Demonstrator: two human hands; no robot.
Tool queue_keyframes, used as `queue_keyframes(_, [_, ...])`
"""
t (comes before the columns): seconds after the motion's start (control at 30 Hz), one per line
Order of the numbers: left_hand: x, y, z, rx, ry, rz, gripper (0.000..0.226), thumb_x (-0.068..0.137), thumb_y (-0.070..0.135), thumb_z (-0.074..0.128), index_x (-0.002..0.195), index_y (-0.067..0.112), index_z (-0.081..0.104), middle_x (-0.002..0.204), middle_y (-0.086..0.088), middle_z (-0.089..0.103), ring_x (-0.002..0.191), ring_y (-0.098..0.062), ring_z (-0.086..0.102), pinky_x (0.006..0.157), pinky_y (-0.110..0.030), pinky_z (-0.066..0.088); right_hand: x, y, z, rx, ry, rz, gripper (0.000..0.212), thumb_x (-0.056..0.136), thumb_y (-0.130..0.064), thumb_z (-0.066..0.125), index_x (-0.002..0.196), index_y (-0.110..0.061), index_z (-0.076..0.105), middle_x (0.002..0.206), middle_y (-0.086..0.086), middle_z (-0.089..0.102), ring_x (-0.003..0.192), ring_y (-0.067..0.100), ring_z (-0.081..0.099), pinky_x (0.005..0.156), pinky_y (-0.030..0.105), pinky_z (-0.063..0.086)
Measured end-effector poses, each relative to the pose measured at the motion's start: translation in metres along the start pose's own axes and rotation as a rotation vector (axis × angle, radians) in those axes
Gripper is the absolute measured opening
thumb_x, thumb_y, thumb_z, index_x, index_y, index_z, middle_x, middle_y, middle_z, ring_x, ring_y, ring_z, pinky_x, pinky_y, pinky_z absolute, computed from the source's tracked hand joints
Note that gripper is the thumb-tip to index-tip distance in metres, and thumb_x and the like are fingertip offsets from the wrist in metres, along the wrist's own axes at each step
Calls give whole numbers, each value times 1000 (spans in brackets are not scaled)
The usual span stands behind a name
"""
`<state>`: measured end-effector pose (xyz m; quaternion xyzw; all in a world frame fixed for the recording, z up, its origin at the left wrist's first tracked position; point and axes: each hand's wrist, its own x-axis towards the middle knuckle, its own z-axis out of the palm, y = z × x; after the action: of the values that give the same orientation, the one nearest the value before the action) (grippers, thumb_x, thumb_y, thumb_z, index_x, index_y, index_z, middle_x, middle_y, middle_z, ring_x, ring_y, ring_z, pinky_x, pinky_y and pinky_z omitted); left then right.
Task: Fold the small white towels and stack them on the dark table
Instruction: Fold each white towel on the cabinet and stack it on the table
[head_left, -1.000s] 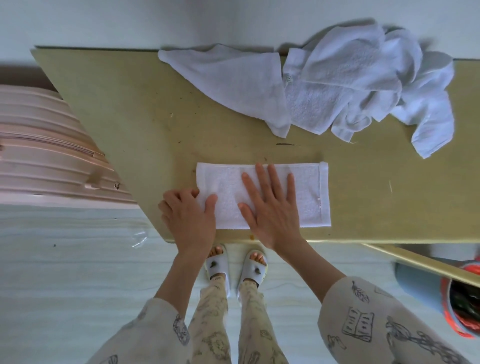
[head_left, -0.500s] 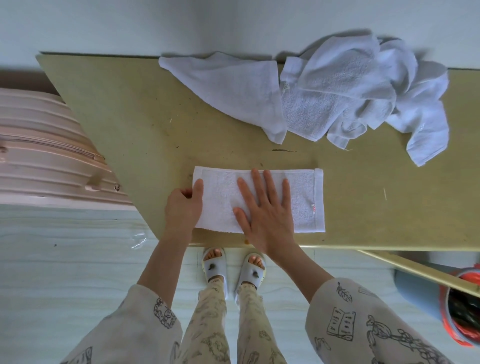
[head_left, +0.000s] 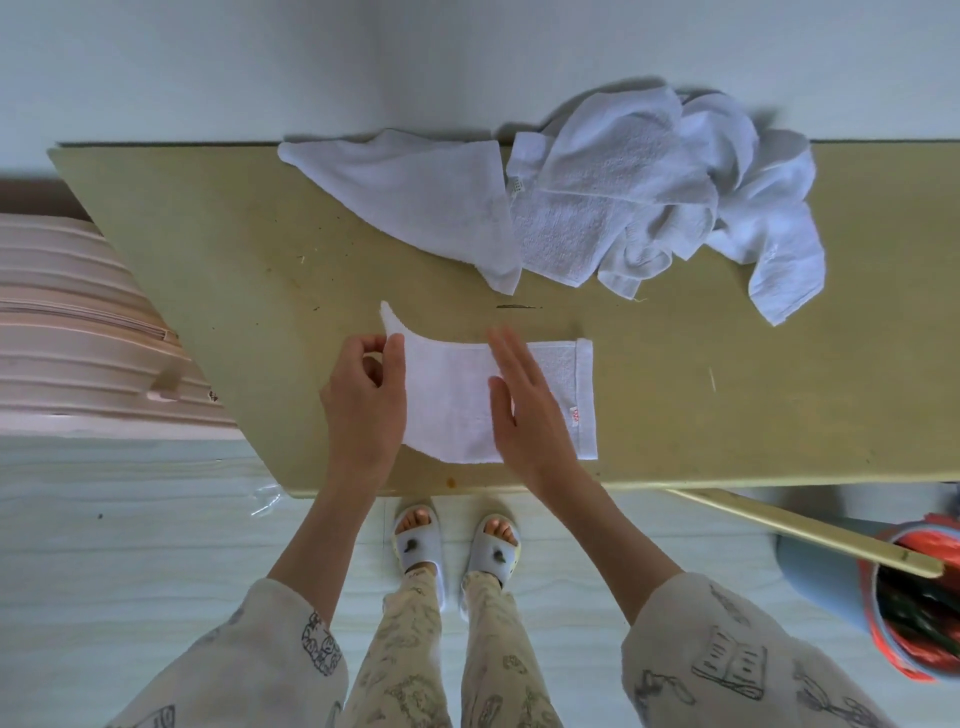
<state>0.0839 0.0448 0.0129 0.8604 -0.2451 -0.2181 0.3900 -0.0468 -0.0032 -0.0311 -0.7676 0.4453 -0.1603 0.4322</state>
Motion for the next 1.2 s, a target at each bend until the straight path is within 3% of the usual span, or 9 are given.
queue_keyframes(0.1, [-8,22,15,-4,-30,87,14,95,27,49,86,16,50,59,7,46,49,-7,40,52,-12,38,-10,4,-43,187,294,200,36,96,-5,41,130,-12,51,119,0,57,105,13,60,93,20,45])
queue_keyframes(0.23, [-18,35,48,52,-118,178,14,94,26,49,86,15,51,51,9,42,43,-7,42,46,-13,37,-13,25,-68,510,235,564,24,96,-7,42,109,-8,62,87,2,65,75,15,65,77,26,54])
queue_keyframes(0.57, [-43,30,108,159,-377,221,20,95,29,47,97,9,53,64,5,52,58,-13,50,58,-28,42,-12,43,-67,713,135,684,24,96,-12,43,90,-11,66,88,10,70,83,22,68,85,34,54])
queue_keyframes(0.67, [-48,31,114,135,-441,227,20,96,25,47,104,9,56,77,1,59,71,-16,58,67,-27,49,-11,46,-68,751,107,671,28,96,-12,43,90,-7,69,89,12,72,85,24,69,81,33,56])
queue_keyframes(0.73, [-49,30,116,122,-459,220,22,96,23,45,106,9,59,87,0,63,78,-13,58,72,-23,48,-10,47,-67,689,110,681,30,93,-16,44,74,-5,64,76,10,65,72,26,62,71,35,52])
queue_keyframes(0.8, [-50,25,114,119,-438,245,24,97,20,44,108,8,61,97,-1,64,82,-9,55,75,-18,44,-10,48,-65,607,122,695,33,88,-24,49,68,1,54,69,10,48,66,22,44,65,36,39])
queue_keyframes(0.9, [-48,11,104,138,-368,372,23,96,14,44,110,7,61,103,-3,63,86,-10,53,74,-15,40,-8,45,-67,544,138,691,19,88,-24,59,81,-7,65,64,-2,52,63,11,47,65,26,40])
queue_keyframes(1.07, [-36,-21,85,323,-158,645,26,89,13,43,105,9,64,97,-6,62,93,-17,47,82,-27,42,-3,42,-68,470,161,708,5,87,-14,59,87,-10,62,69,-5,56,63,7,49,59,17,38])
queue_keyframes(1.2, [-34,-37,80,528,-210,741,31,89,19,43,116,14,59,125,-8,55,121,-27,43,96,-41,39,-4,42,-70,457,165,727,13,86,-11,57,74,-15,56,66,-4,52,59,8,45,57,19,36])
